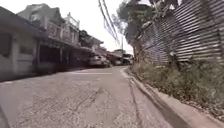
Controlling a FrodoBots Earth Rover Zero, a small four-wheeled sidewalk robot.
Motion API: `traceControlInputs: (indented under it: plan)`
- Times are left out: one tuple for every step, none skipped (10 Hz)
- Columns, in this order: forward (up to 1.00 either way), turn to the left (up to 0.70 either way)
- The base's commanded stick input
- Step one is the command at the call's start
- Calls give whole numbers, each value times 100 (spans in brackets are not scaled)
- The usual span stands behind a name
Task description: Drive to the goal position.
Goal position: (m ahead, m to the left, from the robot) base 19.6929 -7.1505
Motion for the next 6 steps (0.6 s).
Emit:
traceControlInputs:
  plan:
    - [70, 1]
    - [70, 1]
    - [70, 1]
    - [70, 1]
    - [70, 1]
    - [70, 1]
